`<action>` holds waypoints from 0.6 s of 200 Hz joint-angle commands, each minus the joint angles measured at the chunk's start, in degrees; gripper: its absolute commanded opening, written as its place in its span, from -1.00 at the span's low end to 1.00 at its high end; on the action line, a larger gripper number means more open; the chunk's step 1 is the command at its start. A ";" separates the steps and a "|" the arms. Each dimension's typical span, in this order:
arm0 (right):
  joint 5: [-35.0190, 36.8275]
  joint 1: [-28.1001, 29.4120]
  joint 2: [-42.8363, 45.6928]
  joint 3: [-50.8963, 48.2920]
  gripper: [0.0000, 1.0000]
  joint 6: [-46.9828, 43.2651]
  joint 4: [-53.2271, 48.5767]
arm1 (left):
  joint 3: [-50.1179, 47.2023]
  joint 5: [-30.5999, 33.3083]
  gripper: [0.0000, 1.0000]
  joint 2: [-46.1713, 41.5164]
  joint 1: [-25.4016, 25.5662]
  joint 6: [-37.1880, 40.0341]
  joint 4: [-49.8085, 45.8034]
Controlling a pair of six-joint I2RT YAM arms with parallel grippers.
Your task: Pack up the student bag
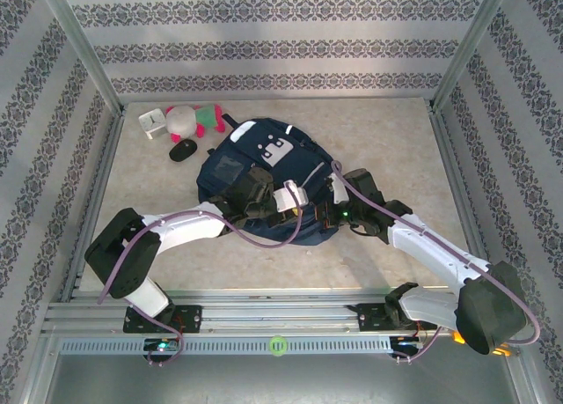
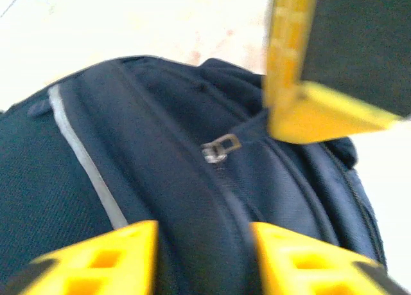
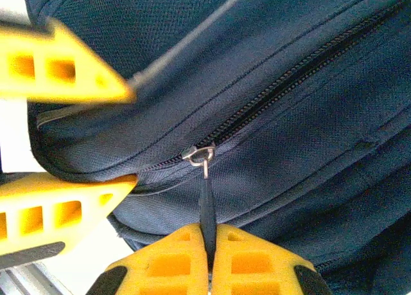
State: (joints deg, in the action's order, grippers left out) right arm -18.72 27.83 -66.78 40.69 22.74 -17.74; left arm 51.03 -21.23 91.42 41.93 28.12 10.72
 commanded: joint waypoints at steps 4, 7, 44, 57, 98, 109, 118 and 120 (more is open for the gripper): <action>0.61 -0.64 0.10 -0.70 -1.00 0.64 0.92 | -2.94 -4.47 -0.83 -3.09 0.03 2.86 0.32; 0.52 -0.59 -0.13 -0.62 -1.00 0.46 0.95 | -3.33 -5.23 -0.88 -3.53 -0.14 2.49 1.21; -0.78 -0.41 -2.77 0.88 -1.00 -1.90 0.27 | -4.94 -12.91 -1.00 -5.45 -1.93 -2.25 4.10; -0.36 -0.41 -3.32 1.13 -0.89 -2.49 0.16 | -5.04 -13.64 -1.00 -5.77 -2.16 -3.08 4.61; -1.74 -0.33 -5.60 2.94 -0.52 -4.26 0.64 | -5.06 -15.22 -1.00 -6.84 -2.56 -4.16 5.15; -2.06 -0.33 -6.16 3.33 -0.47 -4.50 1.01 | -4.91 -15.74 -1.00 -7.02 -2.56 -4.28 5.18; -2.21 -0.33 -6.64 3.60 -0.45 -4.72 1.30 | -4.90 -16.26 -1.00 -7.11 -2.64 -4.39 5.24; -2.24 -0.33 -6.72 3.65 -0.45 -4.77 1.37 | -4.89 -16.35 -1.00 -7.19 -2.65 -4.50 5.27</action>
State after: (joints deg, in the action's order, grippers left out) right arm -21.17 27.86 -72.14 42.35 19.66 -17.52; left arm 46.33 -30.81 87.24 39.29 26.02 12.95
